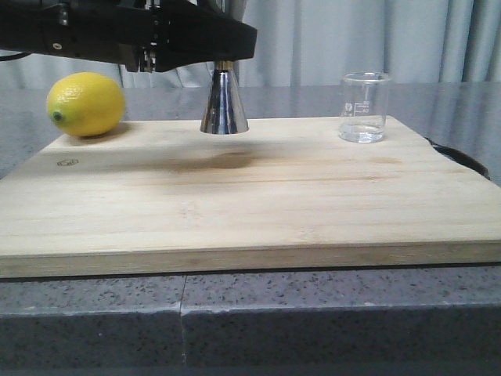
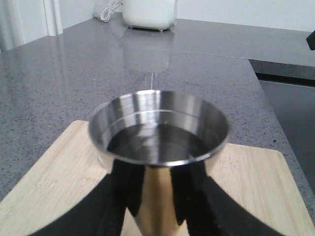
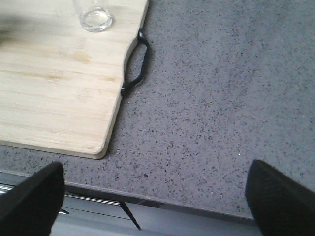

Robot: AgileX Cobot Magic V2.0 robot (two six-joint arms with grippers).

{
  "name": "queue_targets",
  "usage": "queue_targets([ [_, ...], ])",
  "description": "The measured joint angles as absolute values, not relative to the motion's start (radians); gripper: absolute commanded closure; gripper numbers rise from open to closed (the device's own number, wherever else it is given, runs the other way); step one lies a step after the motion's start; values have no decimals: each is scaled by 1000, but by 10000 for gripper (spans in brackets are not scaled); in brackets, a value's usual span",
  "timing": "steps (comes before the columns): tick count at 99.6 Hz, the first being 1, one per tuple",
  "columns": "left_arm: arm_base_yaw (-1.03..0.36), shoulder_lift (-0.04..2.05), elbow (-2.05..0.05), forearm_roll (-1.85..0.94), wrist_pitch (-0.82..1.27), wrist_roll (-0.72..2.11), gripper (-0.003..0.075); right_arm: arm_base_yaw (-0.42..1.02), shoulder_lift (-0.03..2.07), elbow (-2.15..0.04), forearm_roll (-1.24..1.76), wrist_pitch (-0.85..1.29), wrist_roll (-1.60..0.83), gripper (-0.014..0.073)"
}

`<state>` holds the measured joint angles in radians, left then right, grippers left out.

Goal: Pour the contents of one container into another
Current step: 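Lower the jigger onto the board and open the left gripper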

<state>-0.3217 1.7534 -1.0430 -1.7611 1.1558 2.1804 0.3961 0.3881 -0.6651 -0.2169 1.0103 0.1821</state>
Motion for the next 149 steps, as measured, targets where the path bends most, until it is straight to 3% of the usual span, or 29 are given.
queue_targets([
  [108,-322,1833,-1043,-1769,1158,2235,493,396,388,-665,-292,966,186,-64],
  [117,-322,1833,-1043,-1769,1158,2235,445,396,388,-665,-294,966,186,-64],
  [136,-322,1833,-1043,-1771,1158,2239,244,396,388,-665,-296,966,186,-64],
  [149,-322,1833,-1043,-1771,1158,2239,158,396,388,-665,-297,966,186,-64],
])
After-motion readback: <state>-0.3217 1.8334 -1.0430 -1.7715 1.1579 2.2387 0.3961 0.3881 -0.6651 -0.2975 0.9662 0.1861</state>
